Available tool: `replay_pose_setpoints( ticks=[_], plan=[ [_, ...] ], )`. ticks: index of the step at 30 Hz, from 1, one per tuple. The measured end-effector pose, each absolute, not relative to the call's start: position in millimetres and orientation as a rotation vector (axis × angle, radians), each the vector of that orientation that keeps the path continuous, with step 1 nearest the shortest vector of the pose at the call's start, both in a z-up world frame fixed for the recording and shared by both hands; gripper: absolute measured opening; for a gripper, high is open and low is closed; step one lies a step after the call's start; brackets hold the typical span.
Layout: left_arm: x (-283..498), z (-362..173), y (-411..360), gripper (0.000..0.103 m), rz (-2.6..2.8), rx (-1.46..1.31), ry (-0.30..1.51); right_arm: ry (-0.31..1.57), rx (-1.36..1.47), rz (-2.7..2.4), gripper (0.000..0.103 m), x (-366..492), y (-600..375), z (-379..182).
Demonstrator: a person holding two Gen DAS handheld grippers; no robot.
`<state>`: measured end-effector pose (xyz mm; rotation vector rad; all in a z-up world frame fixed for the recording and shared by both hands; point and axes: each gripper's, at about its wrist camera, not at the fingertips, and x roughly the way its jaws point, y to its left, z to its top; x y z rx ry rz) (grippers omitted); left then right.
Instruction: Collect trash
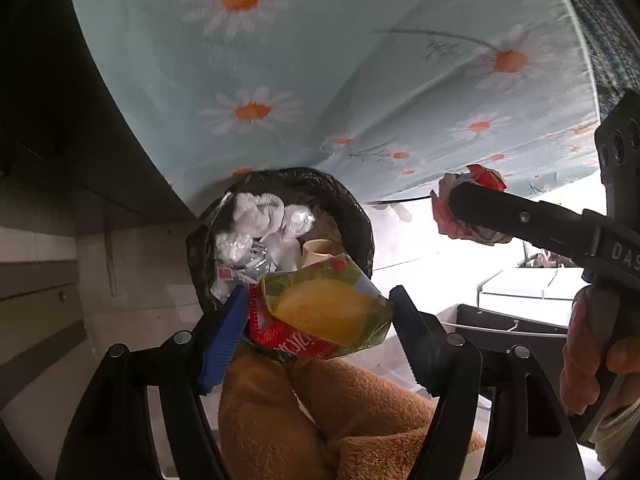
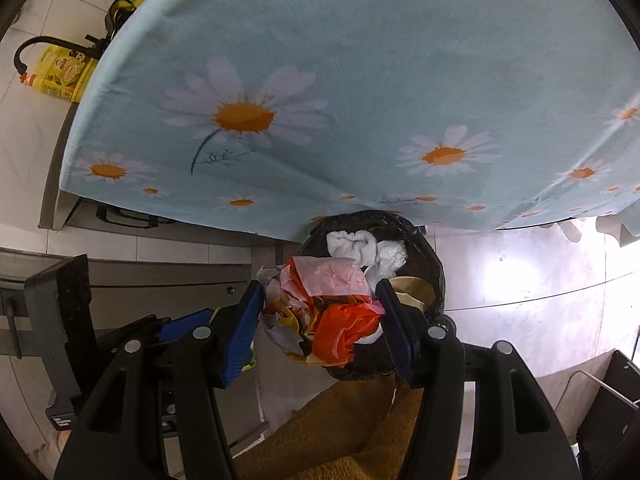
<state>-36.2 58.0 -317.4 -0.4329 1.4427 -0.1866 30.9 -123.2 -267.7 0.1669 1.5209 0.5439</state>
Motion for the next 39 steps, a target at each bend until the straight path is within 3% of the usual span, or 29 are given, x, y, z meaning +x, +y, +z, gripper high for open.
replay_pose_setpoints(
  ticks=[4,6,9,19,30,39],
  plan=[
    [-36.7,-326.0,69.0,0.074,-0.142,-0.486,1.461,1.529,0.175,0.537,0.064,33.3,-125.9,-271.1],
    [-36.1,-328.6,70.4,0.077,-0.118,-0.464,1.467,1.536,0.191,0.541,0.072,35.3,-127.5,-271.1],
    [-34.9,-328.9,74.5,0.077,-0.092,-0.483,1.465,1.524,0.22,0.529,0.078,38.8,-135.0,-268.9],
    [-46.3,-305.0,70.7,0.077,-0.023,-0.484,1.411,1.499,0.169,0.538,0.079,37.7,-153.1,-253.3],
    [-51.7,-226.6,40.7,0.078,-0.026,-0.361,1.297,1.401,0.15,0.599,0.08,21.8,-181.6,-190.1],
    [-40.1,-139.4,32.7,0.078,-0.04,-0.315,1.159,1.165,0.095,0.617,0.081,10.8,-210.1,-101.7]
  ],
)
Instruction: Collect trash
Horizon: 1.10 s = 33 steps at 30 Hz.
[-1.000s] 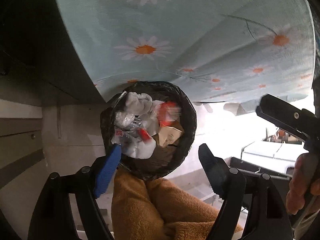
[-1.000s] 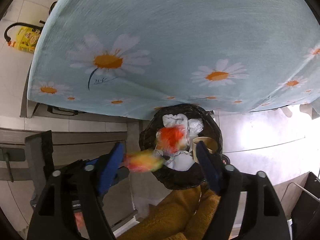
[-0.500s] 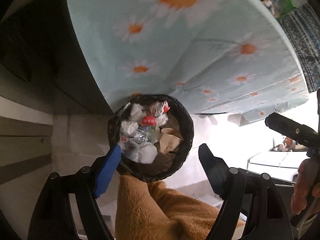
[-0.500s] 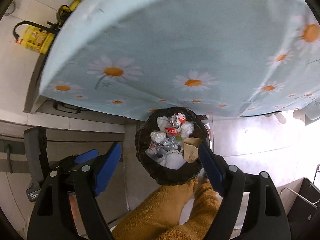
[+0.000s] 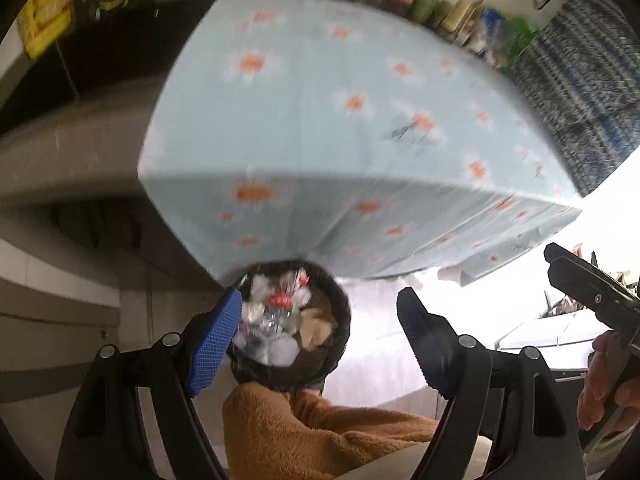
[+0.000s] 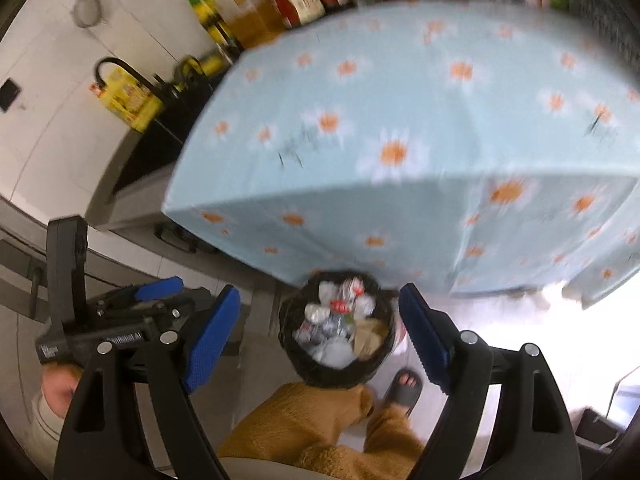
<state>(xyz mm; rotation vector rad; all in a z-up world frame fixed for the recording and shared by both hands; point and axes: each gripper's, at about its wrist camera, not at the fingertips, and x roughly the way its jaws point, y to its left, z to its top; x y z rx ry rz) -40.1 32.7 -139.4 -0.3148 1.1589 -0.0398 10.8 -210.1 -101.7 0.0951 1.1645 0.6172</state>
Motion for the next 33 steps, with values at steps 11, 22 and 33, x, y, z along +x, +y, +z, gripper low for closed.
replay_pose_setpoints(
  ticks=[11,22,33],
  plan=[
    [-43.8,-41.2,9.2,0.086,-0.075,-0.247,0.985,0.939,0.089,0.59,0.096,18.4,-253.3,-18.9],
    [-55.8,27.5,-17.0,0.096,-0.083,-0.156,0.871,0.776,0.081,0.571,0.098,13.4,-281.1,45.3],
    [-68.1,47.1,-24.8,0.096,-0.055,-0.181,0.849,0.758,0.071,0.584,0.098,7.8,-291.2,68.1]
  ],
)
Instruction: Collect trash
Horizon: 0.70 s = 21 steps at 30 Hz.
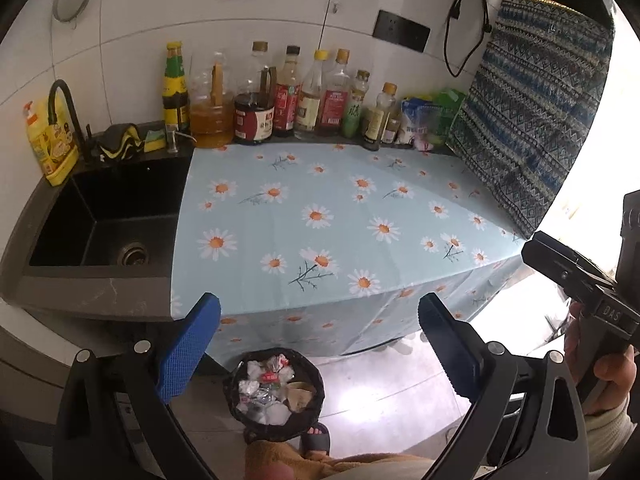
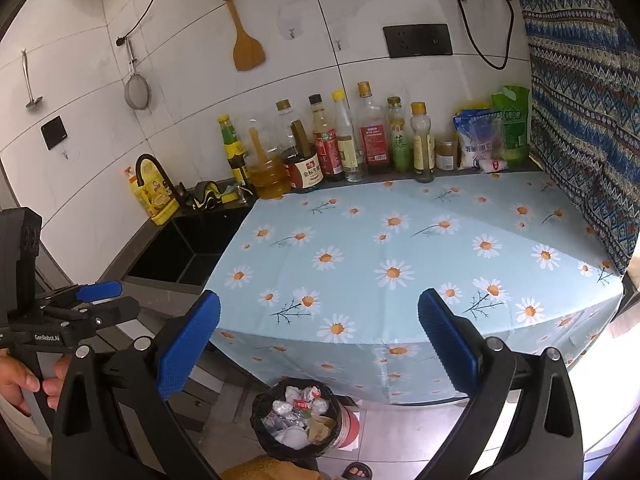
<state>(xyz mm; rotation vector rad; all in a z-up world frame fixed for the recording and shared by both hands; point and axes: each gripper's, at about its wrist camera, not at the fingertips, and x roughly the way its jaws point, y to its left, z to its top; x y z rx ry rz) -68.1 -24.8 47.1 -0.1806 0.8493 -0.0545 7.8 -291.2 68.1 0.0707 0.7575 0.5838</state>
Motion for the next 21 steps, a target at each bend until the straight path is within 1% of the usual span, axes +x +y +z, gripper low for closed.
replay_pose_setpoints(
  ticks=[7,21],
  plan=[
    [-68.2,54.9,-28.3,0.096,-0.064,-0.173,0.843,0.76,0.07,0.577,0.098,9.6,-292.5,71.5],
    [-59.4,52.8,-25.3,0.096,-0.052,-0.191,0.852,0.777,0.072,0.573,0.098,18.5,-292.6,63.5]
  ],
)
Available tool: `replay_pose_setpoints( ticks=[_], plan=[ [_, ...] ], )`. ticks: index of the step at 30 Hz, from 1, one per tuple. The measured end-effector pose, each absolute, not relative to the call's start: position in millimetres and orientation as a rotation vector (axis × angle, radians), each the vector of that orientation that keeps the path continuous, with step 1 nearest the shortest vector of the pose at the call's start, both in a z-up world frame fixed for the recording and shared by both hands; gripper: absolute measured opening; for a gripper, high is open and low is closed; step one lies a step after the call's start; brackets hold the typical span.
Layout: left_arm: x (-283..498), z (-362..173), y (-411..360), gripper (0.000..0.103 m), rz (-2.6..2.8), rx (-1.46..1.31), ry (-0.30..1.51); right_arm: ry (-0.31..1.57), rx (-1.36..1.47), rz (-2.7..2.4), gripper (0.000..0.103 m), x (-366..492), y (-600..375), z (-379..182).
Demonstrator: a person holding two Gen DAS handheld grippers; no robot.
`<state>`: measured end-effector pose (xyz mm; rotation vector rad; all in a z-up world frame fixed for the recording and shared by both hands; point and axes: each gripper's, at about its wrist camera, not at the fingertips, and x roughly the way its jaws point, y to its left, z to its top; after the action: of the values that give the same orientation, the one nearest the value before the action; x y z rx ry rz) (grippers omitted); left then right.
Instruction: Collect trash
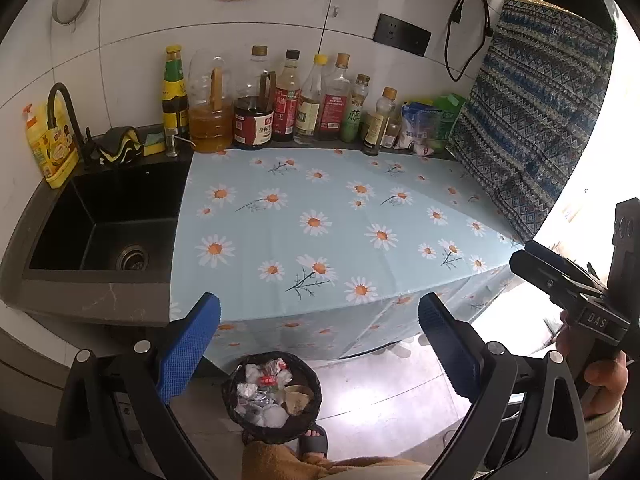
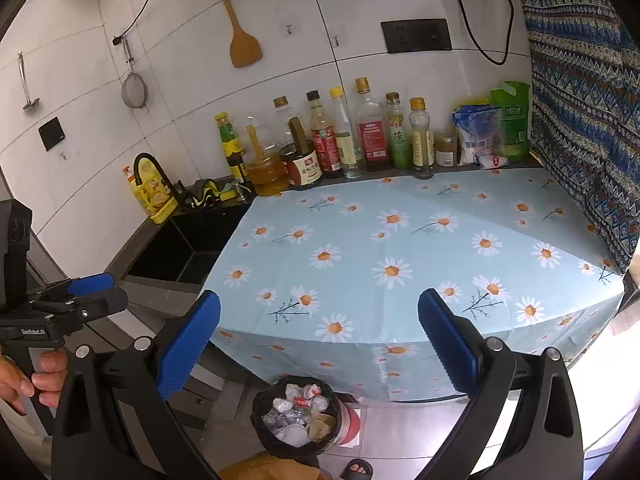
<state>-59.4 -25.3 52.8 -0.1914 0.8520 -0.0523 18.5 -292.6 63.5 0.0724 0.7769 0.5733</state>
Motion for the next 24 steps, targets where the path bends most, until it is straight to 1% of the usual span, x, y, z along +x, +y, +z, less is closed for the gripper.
replay_pose_setpoints(
  ticks=[24],
  plan=[
    [-62.4,45.6,-21.3,0.096,-0.047,-0.204,0.869,0.815,0.094,0.557,0.098,14.3,-293.3,52.5]
  ],
)
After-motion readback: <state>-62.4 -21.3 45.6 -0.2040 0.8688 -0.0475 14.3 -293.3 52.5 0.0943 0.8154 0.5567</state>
